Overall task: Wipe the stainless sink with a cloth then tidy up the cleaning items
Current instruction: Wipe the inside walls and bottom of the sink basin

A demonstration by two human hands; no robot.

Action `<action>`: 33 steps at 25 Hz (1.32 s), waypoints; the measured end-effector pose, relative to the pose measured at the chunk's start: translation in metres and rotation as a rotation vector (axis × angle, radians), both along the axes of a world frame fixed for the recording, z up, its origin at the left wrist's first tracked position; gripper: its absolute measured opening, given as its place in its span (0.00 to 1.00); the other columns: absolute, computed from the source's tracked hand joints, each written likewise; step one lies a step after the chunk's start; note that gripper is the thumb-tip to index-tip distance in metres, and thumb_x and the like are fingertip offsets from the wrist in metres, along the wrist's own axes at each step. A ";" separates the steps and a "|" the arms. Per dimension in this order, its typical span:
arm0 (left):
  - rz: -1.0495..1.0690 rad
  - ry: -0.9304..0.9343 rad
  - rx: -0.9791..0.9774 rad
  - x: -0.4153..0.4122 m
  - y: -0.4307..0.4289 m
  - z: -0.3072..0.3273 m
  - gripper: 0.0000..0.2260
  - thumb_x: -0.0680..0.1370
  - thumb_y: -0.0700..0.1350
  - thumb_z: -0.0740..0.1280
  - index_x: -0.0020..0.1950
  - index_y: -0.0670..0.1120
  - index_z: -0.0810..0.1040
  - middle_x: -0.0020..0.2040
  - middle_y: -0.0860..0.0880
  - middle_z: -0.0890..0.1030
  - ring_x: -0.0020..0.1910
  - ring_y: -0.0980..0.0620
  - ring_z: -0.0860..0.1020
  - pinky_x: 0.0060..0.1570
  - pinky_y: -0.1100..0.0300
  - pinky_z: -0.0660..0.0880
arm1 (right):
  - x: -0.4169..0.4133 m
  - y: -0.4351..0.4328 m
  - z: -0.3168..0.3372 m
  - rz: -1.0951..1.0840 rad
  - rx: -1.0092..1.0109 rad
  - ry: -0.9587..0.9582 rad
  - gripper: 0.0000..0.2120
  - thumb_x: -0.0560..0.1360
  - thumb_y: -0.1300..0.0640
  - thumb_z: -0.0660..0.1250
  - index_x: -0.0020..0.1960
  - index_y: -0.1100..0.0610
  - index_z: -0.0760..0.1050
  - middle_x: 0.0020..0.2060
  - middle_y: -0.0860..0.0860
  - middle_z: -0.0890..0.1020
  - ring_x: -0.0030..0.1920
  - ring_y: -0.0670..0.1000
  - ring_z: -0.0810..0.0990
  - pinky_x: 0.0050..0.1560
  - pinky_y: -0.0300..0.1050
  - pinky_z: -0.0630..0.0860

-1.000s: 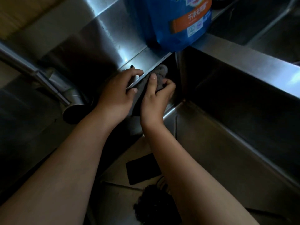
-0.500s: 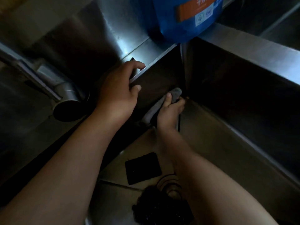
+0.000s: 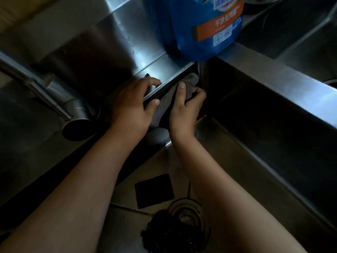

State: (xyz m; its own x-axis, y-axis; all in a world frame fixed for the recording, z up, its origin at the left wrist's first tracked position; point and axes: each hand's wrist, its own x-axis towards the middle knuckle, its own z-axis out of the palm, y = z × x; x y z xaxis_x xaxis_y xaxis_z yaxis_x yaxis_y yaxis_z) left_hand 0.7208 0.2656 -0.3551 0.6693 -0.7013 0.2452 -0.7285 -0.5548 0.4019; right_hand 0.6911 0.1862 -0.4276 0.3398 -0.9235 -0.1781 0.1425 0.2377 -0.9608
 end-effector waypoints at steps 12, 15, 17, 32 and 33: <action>0.037 -0.073 -0.007 -0.005 0.000 -0.004 0.14 0.72 0.37 0.67 0.58 0.43 0.74 0.54 0.45 0.77 0.55 0.46 0.72 0.51 0.66 0.60 | 0.008 -0.027 -0.059 -0.074 0.147 0.167 0.24 0.77 0.50 0.61 0.67 0.63 0.62 0.64 0.62 0.71 0.65 0.58 0.69 0.60 0.35 0.62; 0.059 -0.081 -0.003 -0.005 0.000 -0.006 0.15 0.72 0.38 0.67 0.59 0.45 0.74 0.55 0.46 0.76 0.56 0.46 0.71 0.50 0.68 0.59 | 0.005 -0.025 -0.088 0.003 0.197 0.328 0.26 0.78 0.50 0.59 0.70 0.65 0.59 0.67 0.62 0.69 0.67 0.57 0.68 0.62 0.37 0.62; 0.069 -0.078 -0.006 -0.006 0.000 -0.007 0.16 0.72 0.38 0.68 0.59 0.46 0.74 0.55 0.47 0.76 0.56 0.49 0.71 0.51 0.69 0.58 | 0.000 -0.026 -0.098 0.101 0.244 0.433 0.27 0.79 0.49 0.58 0.71 0.65 0.59 0.68 0.61 0.68 0.68 0.57 0.67 0.65 0.41 0.62; 0.214 0.120 -0.136 -0.048 0.034 0.018 0.18 0.74 0.32 0.62 0.64 0.39 0.70 0.65 0.41 0.72 0.67 0.46 0.67 0.62 0.72 0.55 | -0.076 0.014 -0.011 0.301 0.336 0.227 0.19 0.77 0.47 0.59 0.61 0.60 0.68 0.56 0.58 0.77 0.58 0.56 0.75 0.63 0.54 0.71; 0.230 0.156 -0.143 -0.057 0.041 0.018 0.18 0.74 0.33 0.62 0.63 0.39 0.70 0.65 0.41 0.72 0.66 0.46 0.67 0.61 0.72 0.56 | -0.082 0.016 -0.004 0.305 0.314 0.228 0.18 0.77 0.47 0.59 0.59 0.60 0.68 0.55 0.58 0.77 0.57 0.56 0.76 0.62 0.54 0.71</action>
State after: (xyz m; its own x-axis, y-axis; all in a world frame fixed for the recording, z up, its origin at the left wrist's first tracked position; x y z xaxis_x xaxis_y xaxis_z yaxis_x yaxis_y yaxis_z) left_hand 0.6634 0.3069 -0.3371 0.8439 -0.4926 0.2126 -0.5138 -0.6277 0.5849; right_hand 0.6088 0.2022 -0.4318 0.5064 -0.6775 -0.5335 -0.1844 0.5193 -0.8345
